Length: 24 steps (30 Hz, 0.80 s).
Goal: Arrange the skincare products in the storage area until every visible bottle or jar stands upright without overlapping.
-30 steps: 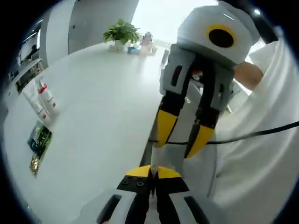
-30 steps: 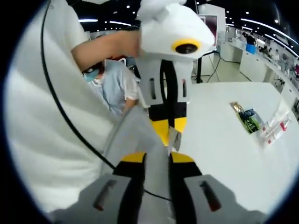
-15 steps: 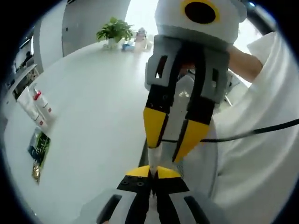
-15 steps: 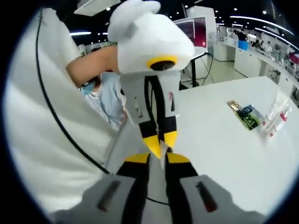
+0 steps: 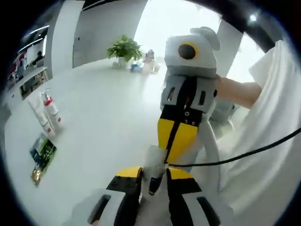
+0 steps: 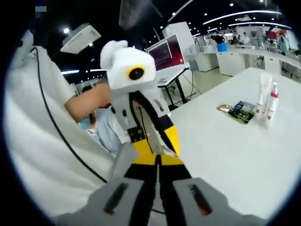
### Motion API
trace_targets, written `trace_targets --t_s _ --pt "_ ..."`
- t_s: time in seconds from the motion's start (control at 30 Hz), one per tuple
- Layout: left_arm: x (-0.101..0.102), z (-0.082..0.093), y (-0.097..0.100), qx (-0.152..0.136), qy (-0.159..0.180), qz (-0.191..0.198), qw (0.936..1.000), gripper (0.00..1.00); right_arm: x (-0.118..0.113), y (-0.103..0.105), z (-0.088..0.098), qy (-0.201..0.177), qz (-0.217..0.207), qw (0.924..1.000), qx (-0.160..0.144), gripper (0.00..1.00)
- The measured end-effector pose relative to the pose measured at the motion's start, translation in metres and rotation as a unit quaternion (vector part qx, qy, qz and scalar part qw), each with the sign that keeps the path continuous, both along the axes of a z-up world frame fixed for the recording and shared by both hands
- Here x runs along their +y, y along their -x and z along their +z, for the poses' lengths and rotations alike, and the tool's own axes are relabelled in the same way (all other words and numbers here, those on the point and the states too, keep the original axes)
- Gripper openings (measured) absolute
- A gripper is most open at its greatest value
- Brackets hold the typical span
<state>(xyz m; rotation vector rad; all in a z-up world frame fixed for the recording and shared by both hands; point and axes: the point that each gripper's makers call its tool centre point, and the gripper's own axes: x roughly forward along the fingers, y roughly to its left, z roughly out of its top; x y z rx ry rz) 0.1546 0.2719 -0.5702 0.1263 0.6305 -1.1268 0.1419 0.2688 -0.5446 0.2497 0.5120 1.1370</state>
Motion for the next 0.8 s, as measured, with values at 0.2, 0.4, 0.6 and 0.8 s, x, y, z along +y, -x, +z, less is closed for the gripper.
trace_targets --t_s 0.2,0.4,0.6,0.8 --pt "0.001 -0.004 0.036 0.029 0.000 -0.078 0.9966 0.41 0.003 0.035 0.001 0.022 0.112 0.9934 -0.010 0.01" --pt "0.000 -0.008 0.052 0.033 -0.017 -0.103 0.9940 0.30 0.005 0.046 -0.004 0.055 0.147 0.9875 -0.019 0.01" --pt "0.002 -0.014 0.067 0.037 -0.049 -0.147 0.9872 0.17 0.007 0.068 -0.014 0.103 0.196 0.9742 -0.047 0.01" --pt "-0.001 -0.017 0.089 -0.005 -0.076 -0.233 0.9694 0.01 0.004 0.081 -0.021 0.127 0.226 0.9645 -0.047 0.03"
